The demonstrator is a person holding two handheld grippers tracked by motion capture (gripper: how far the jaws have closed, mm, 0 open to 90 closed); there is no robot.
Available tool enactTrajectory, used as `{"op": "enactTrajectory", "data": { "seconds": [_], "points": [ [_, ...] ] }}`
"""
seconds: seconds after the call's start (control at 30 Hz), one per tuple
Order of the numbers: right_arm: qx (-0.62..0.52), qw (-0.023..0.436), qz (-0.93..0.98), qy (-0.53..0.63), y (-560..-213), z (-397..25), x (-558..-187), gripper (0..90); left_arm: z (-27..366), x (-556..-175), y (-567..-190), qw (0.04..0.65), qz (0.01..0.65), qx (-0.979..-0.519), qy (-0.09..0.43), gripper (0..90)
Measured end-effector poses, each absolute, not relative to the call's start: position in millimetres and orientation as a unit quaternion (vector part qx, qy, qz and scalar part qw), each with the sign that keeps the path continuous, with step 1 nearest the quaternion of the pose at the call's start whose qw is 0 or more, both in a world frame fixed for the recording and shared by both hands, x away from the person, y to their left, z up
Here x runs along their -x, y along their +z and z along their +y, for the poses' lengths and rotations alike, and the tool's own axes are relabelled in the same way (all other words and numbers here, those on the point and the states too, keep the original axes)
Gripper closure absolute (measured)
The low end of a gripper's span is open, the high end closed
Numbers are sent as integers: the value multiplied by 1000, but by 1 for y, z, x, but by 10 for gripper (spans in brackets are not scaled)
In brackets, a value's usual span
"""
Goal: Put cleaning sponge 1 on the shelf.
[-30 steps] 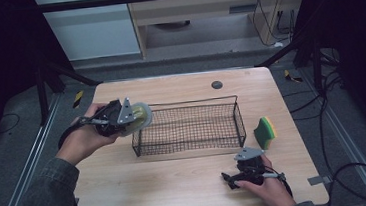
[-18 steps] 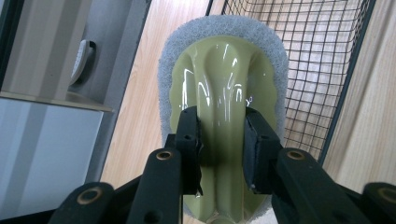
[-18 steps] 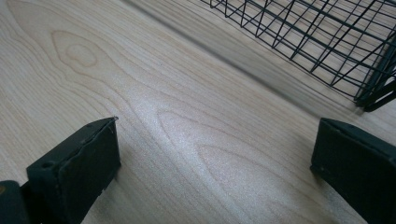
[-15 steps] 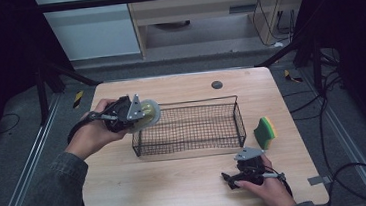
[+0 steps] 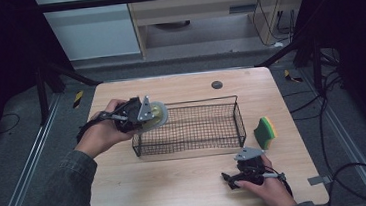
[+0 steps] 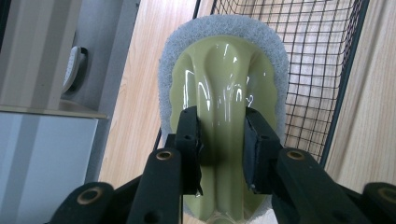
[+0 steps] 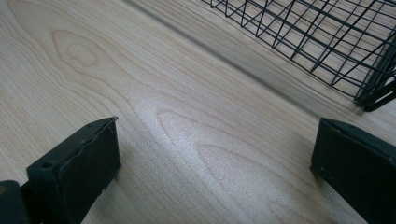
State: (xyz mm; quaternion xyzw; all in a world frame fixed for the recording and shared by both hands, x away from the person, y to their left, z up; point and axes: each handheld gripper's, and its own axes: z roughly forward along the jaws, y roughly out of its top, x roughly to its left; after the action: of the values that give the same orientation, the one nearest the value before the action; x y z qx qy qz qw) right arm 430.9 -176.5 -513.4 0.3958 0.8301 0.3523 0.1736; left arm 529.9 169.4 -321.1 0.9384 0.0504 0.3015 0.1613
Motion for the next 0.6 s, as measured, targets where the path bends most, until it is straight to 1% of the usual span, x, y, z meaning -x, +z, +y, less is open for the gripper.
{"op": "enactTrajectory", "data": {
  "seconds": [0.6],
  "points": [
    [-396, 171, 830, 352, -513, -177, -431, 13, 155, -532, -331, 152, 35, -946, 286, 706]
  ]
}}
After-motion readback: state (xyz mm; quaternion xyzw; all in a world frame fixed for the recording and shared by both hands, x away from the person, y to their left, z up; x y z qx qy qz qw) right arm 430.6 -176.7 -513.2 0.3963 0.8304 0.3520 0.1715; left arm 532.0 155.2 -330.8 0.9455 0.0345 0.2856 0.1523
